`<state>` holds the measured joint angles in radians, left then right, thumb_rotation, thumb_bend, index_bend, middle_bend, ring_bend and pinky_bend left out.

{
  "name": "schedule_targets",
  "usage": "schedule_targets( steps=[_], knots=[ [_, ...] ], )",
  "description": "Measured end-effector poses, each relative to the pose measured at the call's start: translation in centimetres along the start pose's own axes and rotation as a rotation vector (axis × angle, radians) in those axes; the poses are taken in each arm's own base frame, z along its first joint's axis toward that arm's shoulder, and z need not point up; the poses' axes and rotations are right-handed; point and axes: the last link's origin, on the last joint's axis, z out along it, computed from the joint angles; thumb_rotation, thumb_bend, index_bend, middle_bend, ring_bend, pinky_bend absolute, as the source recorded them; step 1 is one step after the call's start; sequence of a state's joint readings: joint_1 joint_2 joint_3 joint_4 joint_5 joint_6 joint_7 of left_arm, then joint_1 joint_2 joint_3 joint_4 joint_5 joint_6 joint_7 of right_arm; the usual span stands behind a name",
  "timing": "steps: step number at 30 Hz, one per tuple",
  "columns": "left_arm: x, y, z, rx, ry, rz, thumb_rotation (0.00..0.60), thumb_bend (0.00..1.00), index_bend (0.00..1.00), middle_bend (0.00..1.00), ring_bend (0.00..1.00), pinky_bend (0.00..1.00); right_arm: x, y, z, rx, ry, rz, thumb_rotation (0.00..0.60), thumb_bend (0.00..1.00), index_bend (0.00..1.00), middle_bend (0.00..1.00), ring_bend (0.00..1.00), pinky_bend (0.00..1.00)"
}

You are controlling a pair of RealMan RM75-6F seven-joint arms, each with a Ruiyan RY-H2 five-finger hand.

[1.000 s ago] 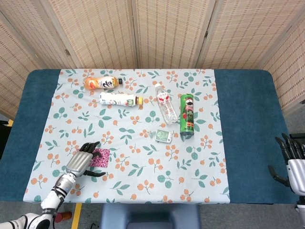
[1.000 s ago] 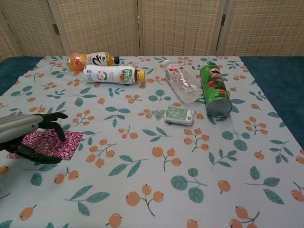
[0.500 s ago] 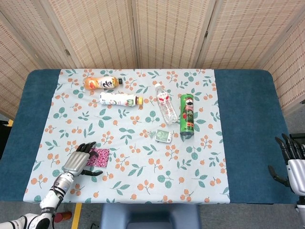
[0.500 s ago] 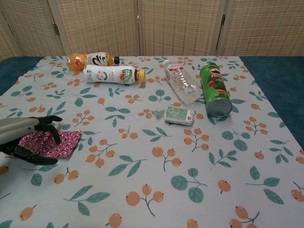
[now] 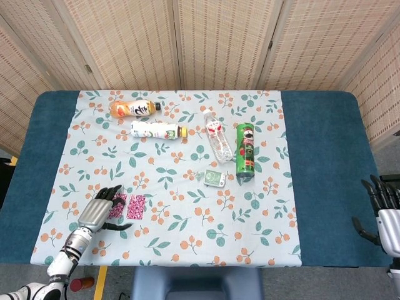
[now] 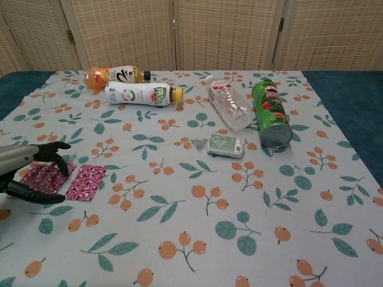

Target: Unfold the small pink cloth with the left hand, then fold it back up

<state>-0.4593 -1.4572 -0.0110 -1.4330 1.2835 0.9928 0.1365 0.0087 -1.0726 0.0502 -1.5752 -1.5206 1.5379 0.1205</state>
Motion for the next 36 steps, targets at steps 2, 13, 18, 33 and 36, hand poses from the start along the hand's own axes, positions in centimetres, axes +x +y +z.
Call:
schedule_targets(
  steps=[2,13,18,33,36],
  knots=[
    [0.2,-0.2,-0.2,0.006,0.007,-0.002,0.299,0.12,0.34,0.0,0.0,0.0,0.0,0.0,0.0,-0.001,0.0,0.001,0.6,0.37,0.0,0.0,0.0,0.0],
    [0.3,-2.7,-0.8,0.083,0.016,-0.028,0.298,0.12,0.34,0.0,0.0,0.0,-0.2,-0.3,0.2,0.011,-0.004,0.003,0.6,0.37,0.0,0.0,0.0,0.0],
    [0.0,-3.4,-0.9,0.104,0.004,-0.035,0.297,0.12,0.34,0.0,0.0,0.0,-0.1,-0.4,0.2,0.015,-0.003,0.003,0.6,0.37,0.0,0.0,0.0,0.0],
    [-0.4,-5.4,-1.0,0.161,-0.005,-0.039,0.3,0.12,0.34,0.0,0.0,0.0,0.0,-0.4,-0.2,0.011,0.005,0.003,0.6,0.37,0.0,0.0,0.0,0.0],
    [-0.4,-6.0,-1.3,0.178,-0.005,-0.037,0.301,0.12,0.34,0.0,0.0,0.0,0.0,-0.4,-0.2,0.012,0.005,0.004,0.6,0.37,0.0,0.0,0.0,0.0]
  ],
)
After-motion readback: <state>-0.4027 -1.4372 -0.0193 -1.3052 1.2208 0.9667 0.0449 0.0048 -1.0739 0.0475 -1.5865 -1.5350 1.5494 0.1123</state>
